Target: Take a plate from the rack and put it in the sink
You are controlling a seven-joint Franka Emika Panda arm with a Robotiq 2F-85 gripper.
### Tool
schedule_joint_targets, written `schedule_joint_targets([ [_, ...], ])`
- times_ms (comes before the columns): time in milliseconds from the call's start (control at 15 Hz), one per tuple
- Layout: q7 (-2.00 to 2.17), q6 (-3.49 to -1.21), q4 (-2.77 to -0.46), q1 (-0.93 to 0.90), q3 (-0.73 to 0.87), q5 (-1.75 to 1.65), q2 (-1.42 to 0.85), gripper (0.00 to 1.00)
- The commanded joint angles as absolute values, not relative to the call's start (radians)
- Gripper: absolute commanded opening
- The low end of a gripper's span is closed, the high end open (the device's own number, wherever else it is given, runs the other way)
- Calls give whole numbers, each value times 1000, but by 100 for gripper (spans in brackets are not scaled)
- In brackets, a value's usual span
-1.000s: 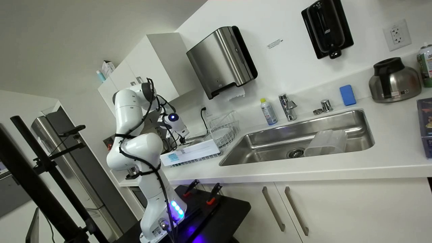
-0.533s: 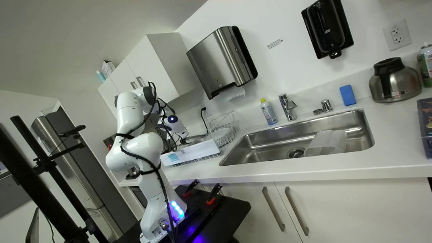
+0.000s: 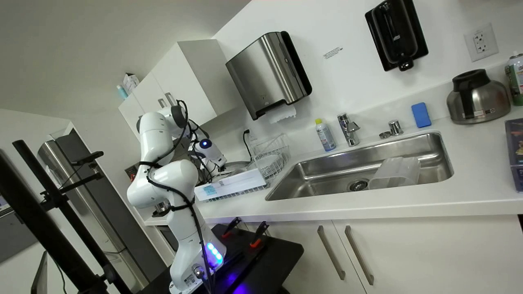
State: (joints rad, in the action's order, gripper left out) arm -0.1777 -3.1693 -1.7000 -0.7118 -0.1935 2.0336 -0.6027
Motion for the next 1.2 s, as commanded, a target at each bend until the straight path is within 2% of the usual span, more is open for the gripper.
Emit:
schedule_joint_targets([
  [0,-215,-3225,-1668,-765,-148,2069,-570,1],
  [467,-235,-3306,-1681,-915,2,2106,-499,3],
  [1133,-187,-3392,-1786,-1355,497,2186,-407,3],
])
